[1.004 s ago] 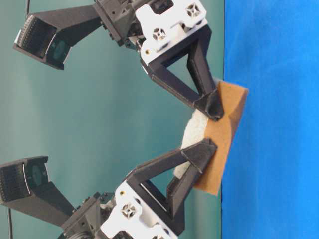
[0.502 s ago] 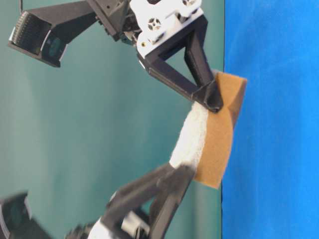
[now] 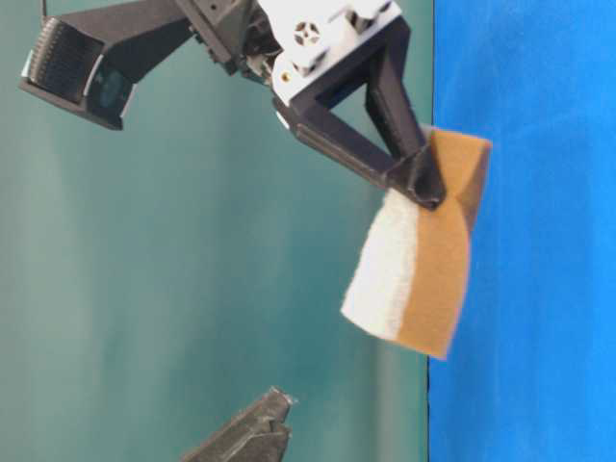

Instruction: Hand over the sponge with the left arm and wipe it with the right arm.

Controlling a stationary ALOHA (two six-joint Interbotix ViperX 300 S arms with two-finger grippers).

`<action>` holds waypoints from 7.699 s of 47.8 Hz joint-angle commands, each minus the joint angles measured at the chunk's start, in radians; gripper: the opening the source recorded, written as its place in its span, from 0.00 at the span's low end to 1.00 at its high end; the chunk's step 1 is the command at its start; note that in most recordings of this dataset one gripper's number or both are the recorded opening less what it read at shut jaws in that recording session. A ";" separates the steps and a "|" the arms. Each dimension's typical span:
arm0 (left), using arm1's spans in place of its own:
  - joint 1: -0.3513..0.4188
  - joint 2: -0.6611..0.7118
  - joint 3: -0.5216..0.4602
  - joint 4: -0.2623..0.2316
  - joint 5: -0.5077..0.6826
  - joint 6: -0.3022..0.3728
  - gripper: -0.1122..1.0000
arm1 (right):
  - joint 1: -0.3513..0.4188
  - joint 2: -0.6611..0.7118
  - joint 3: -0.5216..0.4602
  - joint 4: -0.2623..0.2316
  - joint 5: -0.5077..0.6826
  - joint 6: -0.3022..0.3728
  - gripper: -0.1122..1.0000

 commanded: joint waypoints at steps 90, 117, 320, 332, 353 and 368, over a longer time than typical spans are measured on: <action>-0.005 -0.006 0.003 0.000 -0.009 0.002 0.90 | 0.006 0.250 -0.011 0.097 -0.008 -0.051 0.32; -0.018 -0.003 0.002 0.000 -0.012 -0.002 0.90 | 0.058 0.247 -0.046 0.163 0.067 -0.066 0.32; -0.020 -0.005 0.002 0.000 -0.015 0.006 0.90 | -0.118 -0.072 -0.028 -0.163 0.229 0.086 0.78; -0.020 -0.003 0.002 0.000 -0.015 0.006 0.90 | -0.109 -0.204 0.006 -0.163 0.259 0.086 0.78; -0.020 -0.020 0.000 0.000 -0.011 0.006 0.90 | -0.100 -0.250 0.031 -0.163 0.219 0.092 0.78; -0.020 -0.236 0.063 0.000 0.077 0.011 0.90 | -0.100 -0.512 0.129 -0.163 0.284 0.092 0.78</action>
